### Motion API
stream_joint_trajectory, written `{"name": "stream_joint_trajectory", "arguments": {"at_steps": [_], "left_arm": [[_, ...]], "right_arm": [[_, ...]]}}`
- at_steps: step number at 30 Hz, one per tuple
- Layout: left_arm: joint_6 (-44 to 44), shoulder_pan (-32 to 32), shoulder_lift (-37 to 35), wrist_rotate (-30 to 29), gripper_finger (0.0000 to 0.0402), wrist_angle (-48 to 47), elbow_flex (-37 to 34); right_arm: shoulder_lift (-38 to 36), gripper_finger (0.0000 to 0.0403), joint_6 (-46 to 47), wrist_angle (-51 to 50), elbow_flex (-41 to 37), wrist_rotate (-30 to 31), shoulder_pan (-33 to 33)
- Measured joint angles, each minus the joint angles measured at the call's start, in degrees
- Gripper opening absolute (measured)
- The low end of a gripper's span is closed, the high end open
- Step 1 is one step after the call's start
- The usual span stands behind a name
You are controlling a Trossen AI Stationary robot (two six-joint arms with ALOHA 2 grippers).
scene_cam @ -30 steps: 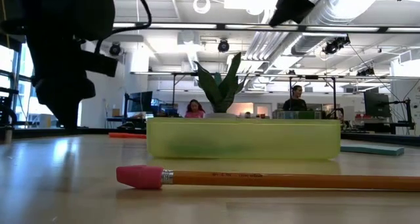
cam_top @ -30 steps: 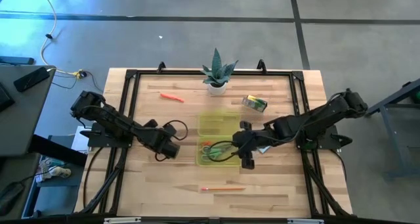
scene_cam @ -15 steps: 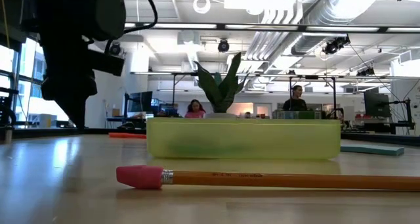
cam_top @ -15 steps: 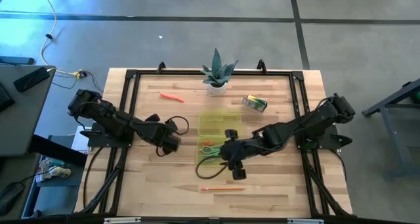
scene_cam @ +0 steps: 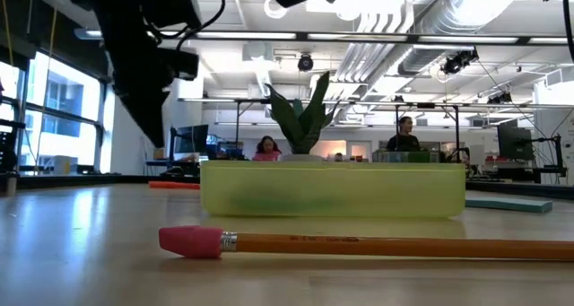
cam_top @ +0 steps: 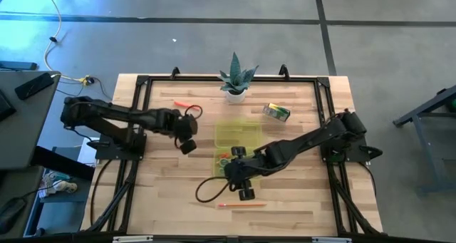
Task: Pack school essentials
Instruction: Put the orange pencil into the yellow supply box
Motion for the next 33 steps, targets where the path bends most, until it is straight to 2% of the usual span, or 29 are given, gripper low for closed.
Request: {"name": "stream_joint_trajectory", "arguments": {"at_steps": [4, 8, 20, 33], "left_arm": [[4.3, 3.4, -0.3, 8.8, 0.0064, 4.0, 0.0], [6.0, 5.0, -0.3, 12.4, 0.0064, 4.1, 0.0], [8.5, 5.3, -0.3, 11.4, 0.0064, 3.2, 0.0], [7.3, 5.3, -0.3, 11.2, 0.0064, 3.8, 0.0]], "right_arm": [[2.1, 0.0165, 1.8, 1.0, 1.6, -1.0, 0.2], [4.0, 0.0165, 5.1, 3.1, 1.9, -1.4, 1.0], [11.0, 0.0165, 6.8, 17.0, 2.0, -1.4, 4.5], [19.1, 0.0165, 8.1, 19.2, 2.0, -1.2, 6.1]]}}
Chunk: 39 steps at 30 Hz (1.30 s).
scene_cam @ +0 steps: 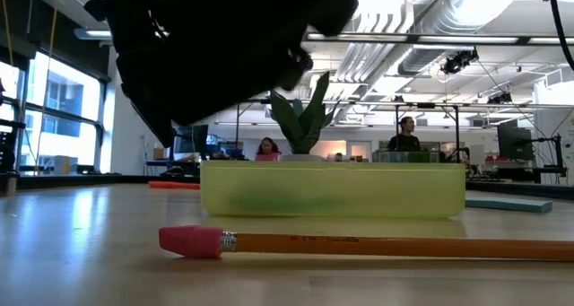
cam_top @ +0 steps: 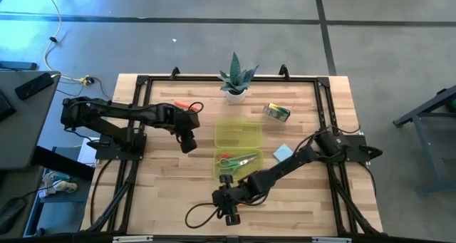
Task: Pack school essentials
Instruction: Put the orange pencil into the yellow supply box
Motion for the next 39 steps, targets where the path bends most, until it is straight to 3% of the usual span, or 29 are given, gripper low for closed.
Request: {"name": "stream_joint_trajectory", "arguments": {"at_steps": [22, 33, 39], "left_arm": [[-0.3, 0.0, 0.0, 0.0, 0.0065, 0.2, 0.0], [-0.2, 0.0, 0.0, 0.0, 0.0065, 0.2, 0.0], [-0.2, 0.0, 0.0, 0.0, 0.0065, -0.1, 0.0]], "right_arm": [[6.0, 0.0160, 3.8, -2.3, 0.2, -0.6, 0.5], [6.1, 0.0047, 3.9, -3.5, 0.1, -0.1, 0.4], [6.1, 0.0018, 3.4, -3.6, 0.1, 0.1, 0.9]]}}
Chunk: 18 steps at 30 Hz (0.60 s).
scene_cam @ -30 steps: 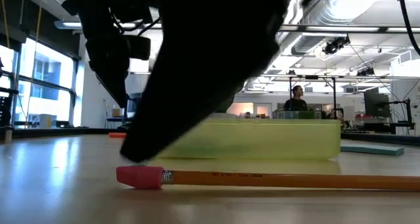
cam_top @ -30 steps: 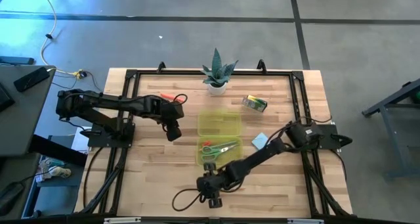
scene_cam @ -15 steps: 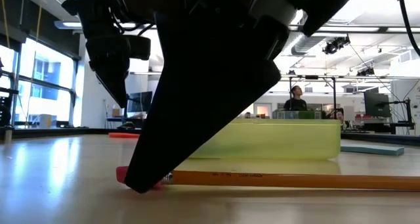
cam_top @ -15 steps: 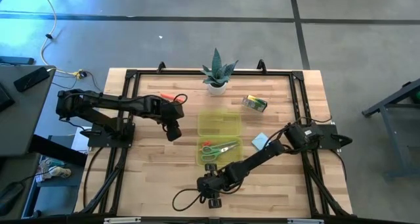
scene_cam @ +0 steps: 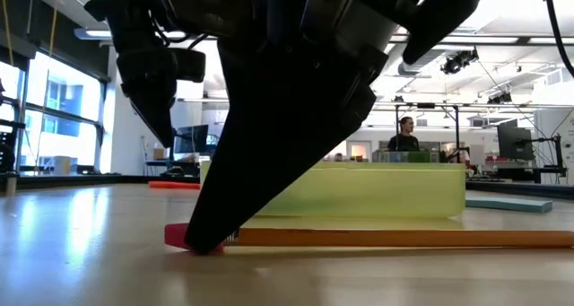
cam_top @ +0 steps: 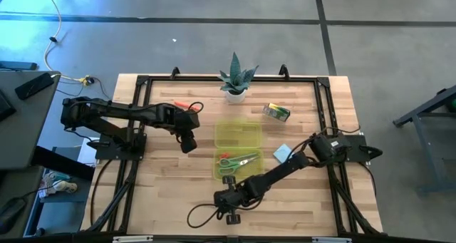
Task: Pack school essentials
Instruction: Put the orange pencil into the yellow supply box
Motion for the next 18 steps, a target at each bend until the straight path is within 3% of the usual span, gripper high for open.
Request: {"name": "stream_joint_trajectory", "arguments": {"at_steps": [11, 18], "left_arm": [[1.1, 0.0, 0.0, 0.0, 0.0065, -0.1, 0.0], [1.1, 0.0, 0.0, 0.0, 0.0064, -0.2, 0.0]], "right_arm": [[-3.6, 0.0020, -2.3, -1.3, -0.5, -2.1, 0.6], [-7.7, 0.0020, -7.3, -1.9, -0.4, 1.9, -0.2]]}}
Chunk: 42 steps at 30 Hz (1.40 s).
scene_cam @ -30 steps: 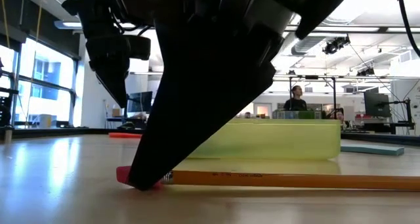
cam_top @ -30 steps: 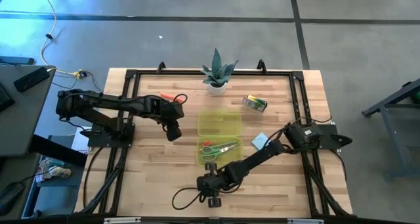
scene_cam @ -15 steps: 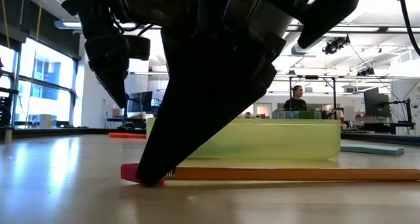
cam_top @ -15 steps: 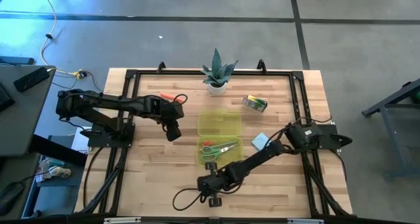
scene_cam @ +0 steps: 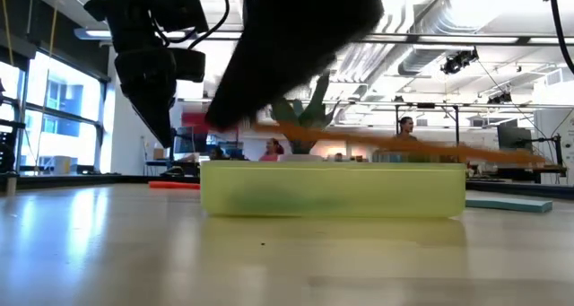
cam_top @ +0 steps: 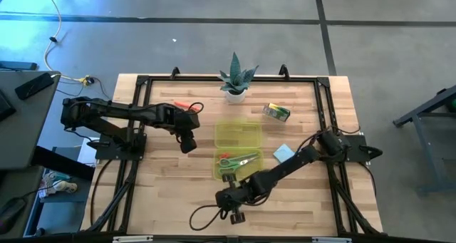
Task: Pack school essentials
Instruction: Put the orange pencil into the yellow supply box
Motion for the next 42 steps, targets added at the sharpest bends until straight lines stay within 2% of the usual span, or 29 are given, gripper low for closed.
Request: {"name": "stream_joint_trajectory", "arguments": {"at_steps": [5, 10, 14, 20, 28, 36, 42], "left_arm": [[0.8, 0.0, 0.0, 0.2, 0.0064, -0.7, 0.0], [1.5, 0.0, 0.0, 0.2, 0.0064, -2.2, 0.0], [1.5, 0.0, 0.0, 0.2, 0.0064, -2.3, 0.0], [1.5, 0.0, 0.0, 0.2, 0.0064, -2.6, 0.0], [1.9, 0.0, 0.0, 0.2, 0.0064, -2.6, 0.0], [1.9, 0.0, 0.0, 0.2, 0.0064, -2.6, 0.0], [1.9, 0.0, 0.0, 0.2, 0.0064, -2.6, 0.0]], "right_arm": [[-3.4, 0.0020, -6.1, -1.9, 0.2, 3.2, -1.1], [-5.4, 0.0020, -16.5, -2.6, 0.3, 4.5, -2.6], [-5.4, 0.0020, -24.1, -3.1, -0.1, 4.0, -4.4], [-5.4, 0.0020, -28.5, -2.7, -3.5, 1.0, -8.4], [-5.4, 0.0020, -29.9, 0.6, -8.1, -4.5, -13.4], [-5.4, 0.0021, -28.3, 0.5, -8.9, -8.1, -17.3], [-5.4, 0.0051, -24.9, -1.2, -8.9, -9.2, -19.0]]}}
